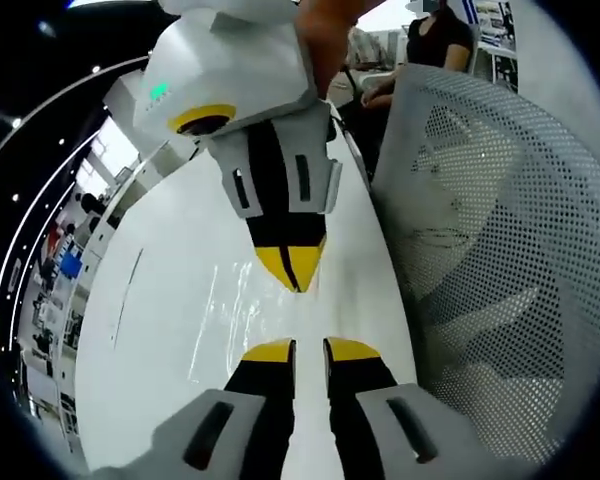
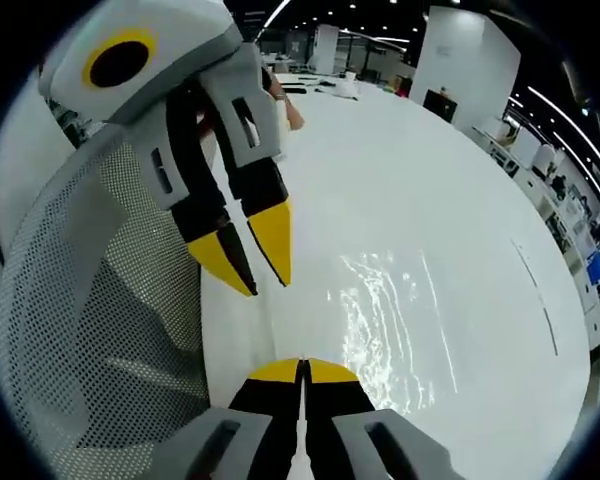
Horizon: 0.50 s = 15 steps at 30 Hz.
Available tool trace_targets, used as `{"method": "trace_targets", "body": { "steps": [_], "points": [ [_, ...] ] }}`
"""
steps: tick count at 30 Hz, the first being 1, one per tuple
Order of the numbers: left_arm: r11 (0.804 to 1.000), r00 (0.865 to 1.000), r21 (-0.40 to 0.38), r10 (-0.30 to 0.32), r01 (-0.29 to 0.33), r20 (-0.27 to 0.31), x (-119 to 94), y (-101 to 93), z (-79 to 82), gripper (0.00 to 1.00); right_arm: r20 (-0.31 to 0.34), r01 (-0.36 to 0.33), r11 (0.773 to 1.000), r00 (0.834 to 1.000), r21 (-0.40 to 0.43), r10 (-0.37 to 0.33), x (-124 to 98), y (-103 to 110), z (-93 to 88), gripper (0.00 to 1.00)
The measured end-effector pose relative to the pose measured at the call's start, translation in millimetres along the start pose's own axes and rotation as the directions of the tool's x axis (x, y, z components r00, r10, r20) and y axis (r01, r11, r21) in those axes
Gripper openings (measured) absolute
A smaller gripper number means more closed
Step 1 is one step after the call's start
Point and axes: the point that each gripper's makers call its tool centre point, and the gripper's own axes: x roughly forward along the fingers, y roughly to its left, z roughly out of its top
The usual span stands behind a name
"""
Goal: Open the resealable bag by pulling the two sides of the seal apart until the entire bag opening is separated and visibly accessible.
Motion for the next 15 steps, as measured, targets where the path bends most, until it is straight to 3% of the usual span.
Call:
{"method": "trace_targets", "body": {
  "steps": [15],
  "points": [
    [0.999,0.999,0.029,0.017,-0.016,-0.03,3,12.0,1.1,0.07,0.071,0.065,0.996,0.996,-0.064,-0.061,-16,-11,27.9,0.0]
  ]
}}
